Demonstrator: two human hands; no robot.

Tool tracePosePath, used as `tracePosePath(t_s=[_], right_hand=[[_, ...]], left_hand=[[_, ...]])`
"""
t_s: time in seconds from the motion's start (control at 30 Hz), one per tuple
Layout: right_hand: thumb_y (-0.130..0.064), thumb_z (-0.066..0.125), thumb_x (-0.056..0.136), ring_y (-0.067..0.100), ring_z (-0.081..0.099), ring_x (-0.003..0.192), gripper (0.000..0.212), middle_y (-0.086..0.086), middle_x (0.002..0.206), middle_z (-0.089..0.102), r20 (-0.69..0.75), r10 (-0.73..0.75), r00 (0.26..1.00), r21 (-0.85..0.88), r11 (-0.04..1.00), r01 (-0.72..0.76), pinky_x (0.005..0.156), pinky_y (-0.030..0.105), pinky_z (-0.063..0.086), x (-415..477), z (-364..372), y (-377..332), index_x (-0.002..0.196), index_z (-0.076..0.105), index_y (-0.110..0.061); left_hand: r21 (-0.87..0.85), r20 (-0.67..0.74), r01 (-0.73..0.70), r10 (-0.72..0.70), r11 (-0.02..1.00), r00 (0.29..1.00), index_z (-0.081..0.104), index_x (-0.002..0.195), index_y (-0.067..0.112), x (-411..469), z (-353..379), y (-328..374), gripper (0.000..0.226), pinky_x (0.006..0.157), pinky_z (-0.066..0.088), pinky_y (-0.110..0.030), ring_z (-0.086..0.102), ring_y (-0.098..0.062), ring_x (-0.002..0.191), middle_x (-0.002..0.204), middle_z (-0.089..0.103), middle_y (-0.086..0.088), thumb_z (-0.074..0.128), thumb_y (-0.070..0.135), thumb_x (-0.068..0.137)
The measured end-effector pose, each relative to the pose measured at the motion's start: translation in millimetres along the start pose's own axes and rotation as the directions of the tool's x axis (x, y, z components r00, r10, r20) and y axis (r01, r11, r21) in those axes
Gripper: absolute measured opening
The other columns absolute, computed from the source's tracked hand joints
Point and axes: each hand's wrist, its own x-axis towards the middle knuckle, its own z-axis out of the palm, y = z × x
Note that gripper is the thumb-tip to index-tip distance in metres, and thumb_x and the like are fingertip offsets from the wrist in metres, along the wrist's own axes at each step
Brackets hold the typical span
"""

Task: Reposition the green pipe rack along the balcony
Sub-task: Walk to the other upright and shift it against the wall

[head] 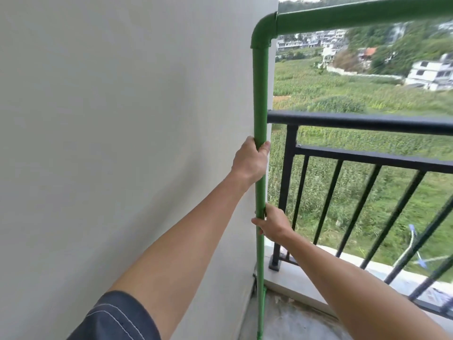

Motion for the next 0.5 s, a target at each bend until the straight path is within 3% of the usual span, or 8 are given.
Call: tracePosePath(t_s=[0.23,0.37,0.43,0.5], right_hand=[[-0.025,0.067,0.086,0.029,0.071,0.081,0.014,0.008,0.09,0.071,-0.011,0.012,1.0,0.028,1.0,-0.011,0.077,0.045,0.059,14.9,5.8,2.4,0.086,0.054,-0.023],[-0.03,0.064,0.087,0.029,0.07,0.084,0.015,0.008,0.092,0.071,0.03,-0.011,0.999,-0.027,1.0,0.012,0.079,0.044,0.057,15.1,5.0,4.8,0.089,0.049,-0.027],[-0.031,0.061,0.089,0.028,0.071,0.085,0.012,0.006,0.097,0.071,0.082,-0.003,0.997,-0.053,0.999,0.007,0.079,0.045,0.058,14.6,0.4,7.1,0.097,0.052,-0.027],[-0.026,0.056,0.093,0.028,0.072,0.088,0.024,0.006,0.11,0.071,0.145,0.002,0.989,-0.059,0.998,0.007,0.077,0.043,0.06,11.5,-9.4,10.9,0.116,0.055,-0.023]], left_hand=[[0.035,0.008,-0.025,0.025,0.999,1.0,0.05,0.106,0.012,18.1,-1.8,-14.9,0.03,0.082,0.052,-0.042,0.062,-0.027,0.089,0.097,0.063,-0.01,0.042,0.038,0.094],[0.128,-0.002,-0.053,0.054,0.99,0.999,0.048,0.107,0.01,12.6,-3.4,-18.4,0.028,0.081,0.05,-0.043,0.056,-0.025,0.083,0.088,0.055,-0.001,0.042,0.035,0.095],[0.139,-0.016,-0.033,0.036,0.99,0.999,0.048,0.104,0.011,11.8,-1.6,-17.2,0.027,0.082,0.051,-0.046,0.056,-0.027,0.082,0.083,0.054,0.0,0.043,0.035,0.094],[0.127,-0.028,-0.004,0.007,0.992,1.0,0.046,0.099,0.014,11.4,0.8,-15.8,0.023,0.082,0.052,-0.05,0.056,-0.029,0.08,0.081,0.053,0.0,0.042,0.036,0.093]])
